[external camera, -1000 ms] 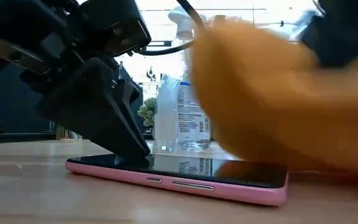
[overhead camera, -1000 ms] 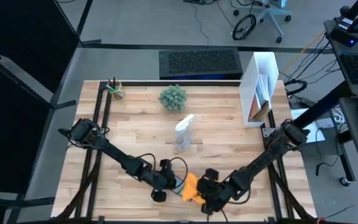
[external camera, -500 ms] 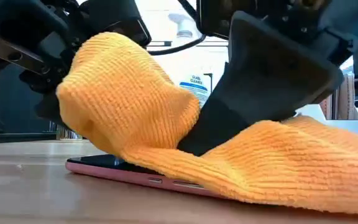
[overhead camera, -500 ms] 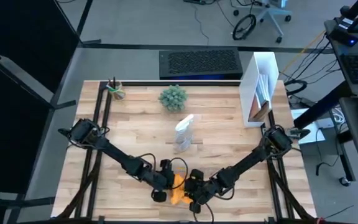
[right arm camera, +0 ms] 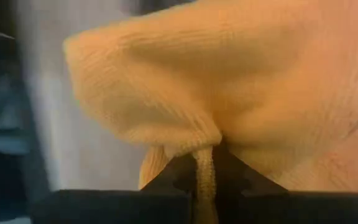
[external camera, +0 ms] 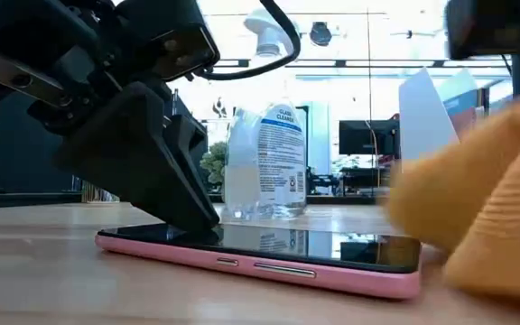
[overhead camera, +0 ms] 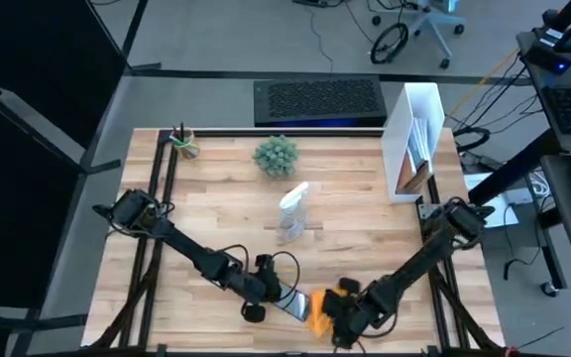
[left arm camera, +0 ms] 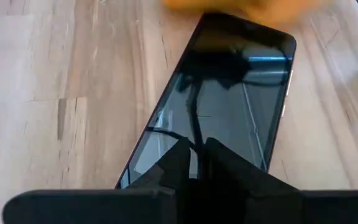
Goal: Apply microfiber cloth
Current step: Wipe the front of the pink phone with the orange microfiber cloth, then spray the back of the pink phone with the white spray bottle
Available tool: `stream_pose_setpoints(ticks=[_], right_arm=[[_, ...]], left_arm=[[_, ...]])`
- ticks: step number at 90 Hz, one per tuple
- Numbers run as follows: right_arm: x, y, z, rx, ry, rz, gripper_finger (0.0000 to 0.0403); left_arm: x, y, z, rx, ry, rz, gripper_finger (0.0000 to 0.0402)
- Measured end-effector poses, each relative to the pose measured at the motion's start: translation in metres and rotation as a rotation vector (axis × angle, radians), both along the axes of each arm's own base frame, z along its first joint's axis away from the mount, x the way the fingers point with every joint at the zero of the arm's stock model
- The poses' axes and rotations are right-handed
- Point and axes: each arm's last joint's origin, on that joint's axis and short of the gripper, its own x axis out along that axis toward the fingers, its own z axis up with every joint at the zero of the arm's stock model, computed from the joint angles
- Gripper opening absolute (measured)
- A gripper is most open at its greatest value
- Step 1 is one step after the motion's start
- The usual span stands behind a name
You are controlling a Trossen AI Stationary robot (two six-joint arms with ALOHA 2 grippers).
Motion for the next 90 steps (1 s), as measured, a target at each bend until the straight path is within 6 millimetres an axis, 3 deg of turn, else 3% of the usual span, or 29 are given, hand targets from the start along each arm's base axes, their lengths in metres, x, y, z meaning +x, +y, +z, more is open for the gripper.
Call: stream_pose_setpoints(ticks=[15, 31, 46, 58, 65, 75, 90], right_arm=[[-0.028, -0.011, 0.016, -0.082, 0.092, -0.259, 0.004], [-0.046, -0.009, 0.023, -0.07, 0.172, -0.39, 0.0127], [-0.051, -0.01, 0.038, -0.026, 0.145, -0.411, 0.0219], [-0.049, -0.019, 0.057, 0.02, 0.093, -0.442, 0.0267], [-0.041, -0.025, 0.067, 0.043, -0.033, -0.493, 0.0284], [-0.014, -0.029, 0.069, 0.08, -0.202, -0.438, 0.0295], [0.042, -0.039, 0.048, 0.127, -0.322, -0.274, 0.0297]], left_arm=[[0.0, -0.008, 0.016, 0.047, -0.043, -0.048, 0.0047], [-0.007, -0.013, 0.04, 0.069, -0.08, -0.08, 0.0047], [-0.018, -0.017, 0.061, 0.071, -0.101, -0.092, 0.0047], [-0.024, -0.023, 0.07, 0.06, -0.121, -0.11, 0.0047], [-0.026, -0.026, 0.068, 0.054, -0.108, -0.132, 0.0047], [-0.026, -0.032, 0.063, -0.015, -0.072, -0.211, 0.0047], [-0.027, -0.038, 0.05, -0.058, -0.012, -0.271, 0.0047]])
